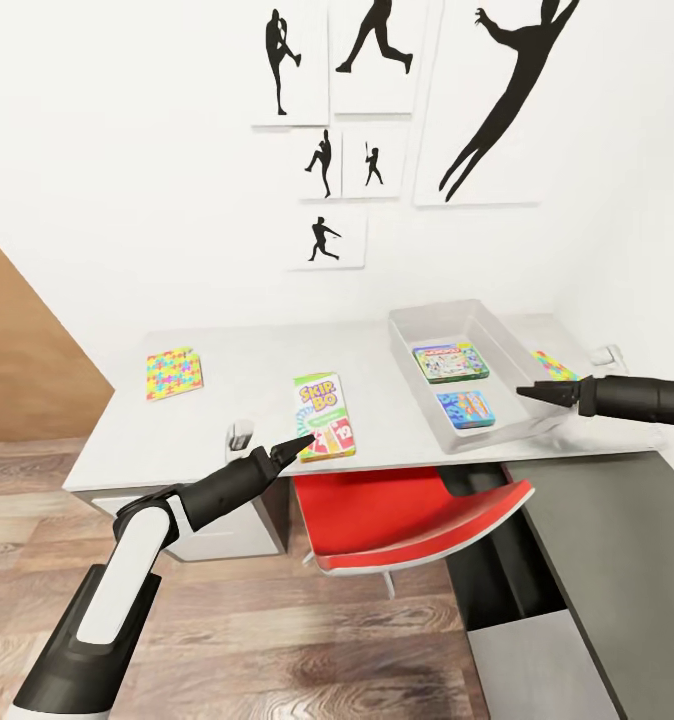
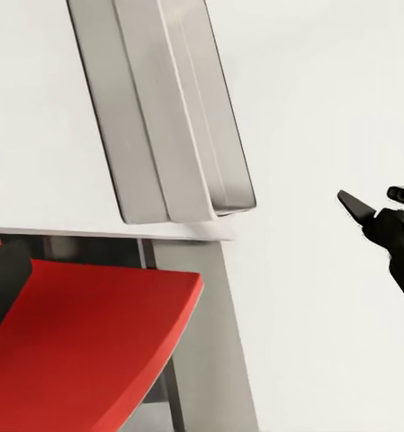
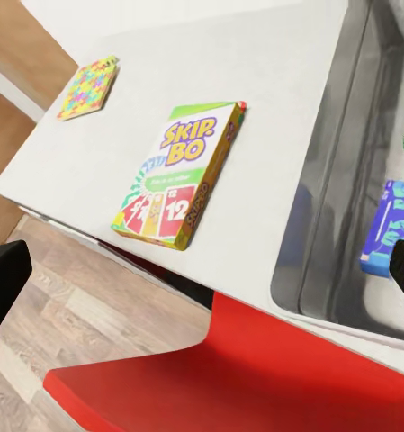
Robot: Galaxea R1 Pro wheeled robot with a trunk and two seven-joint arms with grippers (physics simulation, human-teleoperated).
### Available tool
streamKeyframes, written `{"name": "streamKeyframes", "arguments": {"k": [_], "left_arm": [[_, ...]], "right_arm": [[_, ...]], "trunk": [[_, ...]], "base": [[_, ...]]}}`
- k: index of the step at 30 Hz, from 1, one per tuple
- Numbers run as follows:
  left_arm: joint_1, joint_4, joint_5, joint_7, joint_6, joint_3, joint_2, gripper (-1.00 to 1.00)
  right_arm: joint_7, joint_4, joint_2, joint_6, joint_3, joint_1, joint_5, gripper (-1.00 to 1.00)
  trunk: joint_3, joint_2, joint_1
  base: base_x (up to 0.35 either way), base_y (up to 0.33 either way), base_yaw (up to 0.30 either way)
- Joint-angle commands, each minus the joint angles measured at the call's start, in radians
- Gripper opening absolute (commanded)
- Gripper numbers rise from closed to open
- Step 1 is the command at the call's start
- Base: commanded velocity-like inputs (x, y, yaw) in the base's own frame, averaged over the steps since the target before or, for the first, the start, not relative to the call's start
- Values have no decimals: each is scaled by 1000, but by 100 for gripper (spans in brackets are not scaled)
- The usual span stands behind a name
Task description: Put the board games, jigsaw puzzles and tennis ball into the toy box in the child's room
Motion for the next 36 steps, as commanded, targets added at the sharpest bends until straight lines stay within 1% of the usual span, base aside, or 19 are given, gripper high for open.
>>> {"name": "streamKeyframes", "arguments": {"k": [1,8,15,21,28,36], "left_arm": [[-1,0,-3,-5,2,0,0,100],[0,0,-3,-7,2,0,0,100],[0,0,-3,-8,2,0,0,100],[0,0,-3,-8,2,0,0,100],[0,0,-3,-9,2,-1,0,100],[0,0,-3,-9,2,-1,0,100]], "right_arm": [[-1,-7,4,10,-2,-3,-3,100],[-15,-29,15,31,-20,-9,-2,100],[-59,-41,20,39,-35,-11,-2,100],[-79,-44,22,39,-38,-9,-1,100],[-87,-45,26,39,-38,-6,1,100],[-96,-43,41,39,-39,-4,5,100]], "trunk": [[-2,-2,1],[0,-2,1],[4,-2,1],[6,-2,1],[9,-2,1],[12,-2,1]], "base": [[-5,2,34],[-3,1,115],[-1,1,214],[0,0,250],[0,0,267],[0,0,273]]}}
